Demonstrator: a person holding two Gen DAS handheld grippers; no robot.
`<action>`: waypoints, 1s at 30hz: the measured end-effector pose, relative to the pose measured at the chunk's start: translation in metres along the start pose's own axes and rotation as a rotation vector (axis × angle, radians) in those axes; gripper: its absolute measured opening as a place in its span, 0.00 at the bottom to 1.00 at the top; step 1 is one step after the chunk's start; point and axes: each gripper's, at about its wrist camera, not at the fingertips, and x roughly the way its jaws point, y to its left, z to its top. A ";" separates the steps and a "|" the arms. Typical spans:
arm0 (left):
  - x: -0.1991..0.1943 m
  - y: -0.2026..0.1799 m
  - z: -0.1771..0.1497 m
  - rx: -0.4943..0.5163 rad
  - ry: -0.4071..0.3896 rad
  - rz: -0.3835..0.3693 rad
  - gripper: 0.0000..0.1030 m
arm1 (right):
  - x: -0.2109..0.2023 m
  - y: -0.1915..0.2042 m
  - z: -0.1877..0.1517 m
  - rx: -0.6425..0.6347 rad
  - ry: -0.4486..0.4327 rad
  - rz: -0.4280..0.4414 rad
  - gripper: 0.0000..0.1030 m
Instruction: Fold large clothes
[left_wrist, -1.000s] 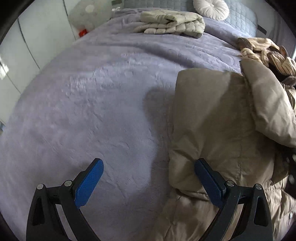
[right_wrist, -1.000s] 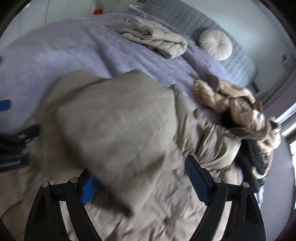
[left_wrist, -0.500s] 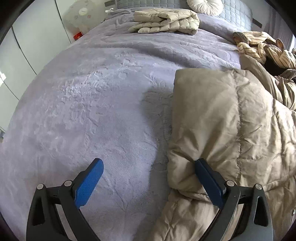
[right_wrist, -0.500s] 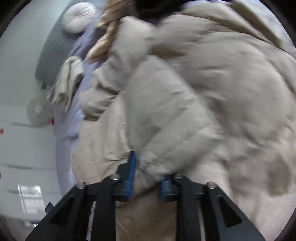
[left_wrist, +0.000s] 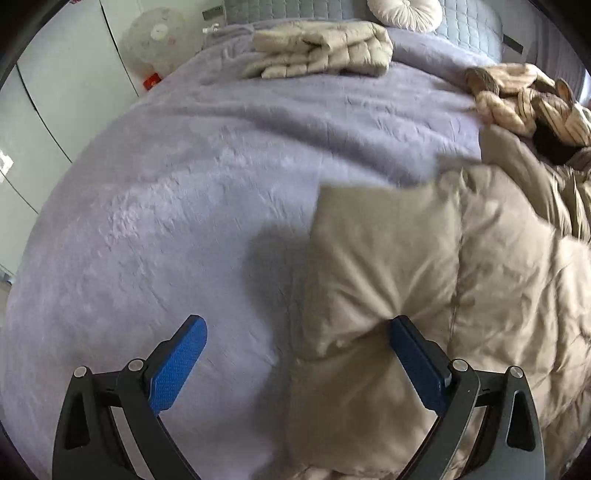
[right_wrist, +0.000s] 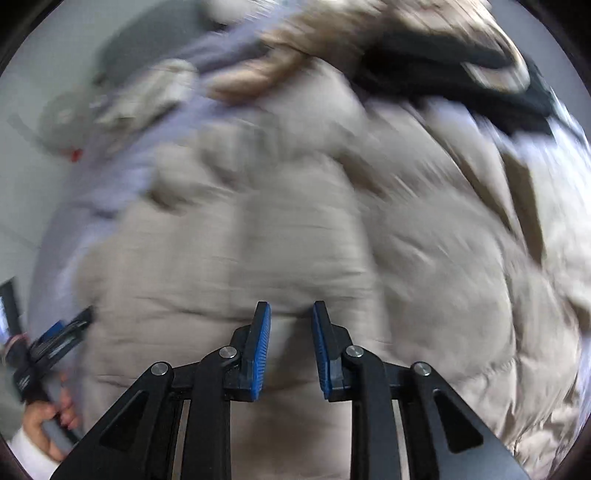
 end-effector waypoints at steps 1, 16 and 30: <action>0.002 0.000 -0.004 0.000 0.001 -0.007 0.97 | 0.005 -0.017 -0.004 0.037 0.011 0.031 0.04; -0.055 -0.019 -0.023 0.053 -0.003 -0.024 0.97 | -0.066 -0.088 -0.032 0.139 -0.039 0.186 0.59; -0.133 -0.134 -0.083 0.159 0.016 -0.179 0.97 | -0.113 -0.165 -0.073 0.287 -0.052 0.260 0.80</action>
